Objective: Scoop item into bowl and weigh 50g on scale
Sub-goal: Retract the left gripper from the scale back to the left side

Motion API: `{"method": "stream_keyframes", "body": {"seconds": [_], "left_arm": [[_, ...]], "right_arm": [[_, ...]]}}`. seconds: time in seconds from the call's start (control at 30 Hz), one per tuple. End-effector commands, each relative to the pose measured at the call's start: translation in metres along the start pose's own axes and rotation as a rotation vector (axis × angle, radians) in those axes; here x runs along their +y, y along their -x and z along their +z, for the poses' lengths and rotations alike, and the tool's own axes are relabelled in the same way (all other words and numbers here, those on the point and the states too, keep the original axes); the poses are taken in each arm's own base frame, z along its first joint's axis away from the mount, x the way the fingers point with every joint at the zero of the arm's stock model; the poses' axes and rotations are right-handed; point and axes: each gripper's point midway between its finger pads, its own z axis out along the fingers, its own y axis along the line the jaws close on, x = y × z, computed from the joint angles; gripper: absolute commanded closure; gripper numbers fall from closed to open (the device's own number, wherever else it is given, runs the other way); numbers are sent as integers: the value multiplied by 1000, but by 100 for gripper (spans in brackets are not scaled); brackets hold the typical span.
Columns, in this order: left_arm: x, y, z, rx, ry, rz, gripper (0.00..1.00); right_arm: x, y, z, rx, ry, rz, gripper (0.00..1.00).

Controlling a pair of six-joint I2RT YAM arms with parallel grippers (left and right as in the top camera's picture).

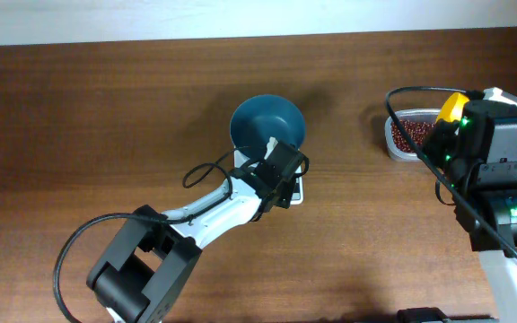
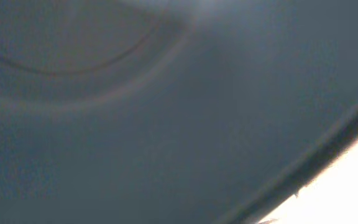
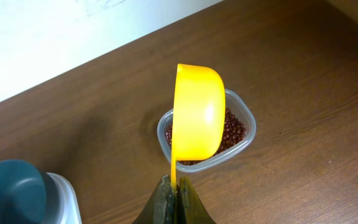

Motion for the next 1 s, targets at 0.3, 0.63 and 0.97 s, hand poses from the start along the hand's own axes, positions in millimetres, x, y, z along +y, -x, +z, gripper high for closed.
{"method": "stream_keyframes", "body": {"seconds": [0.3,0.63,0.97], "left_arm": [[-2,-19,6,65,-12,27,100],[0,-30,23,100,4,30,100],[1,-10,-20,97,11,34,100]], "right_arm": [[1,9,-3,-20,5,10,96],[1,9,-3,-20,5,10,96],[1,9,-3,-20,5,11,96]]}}
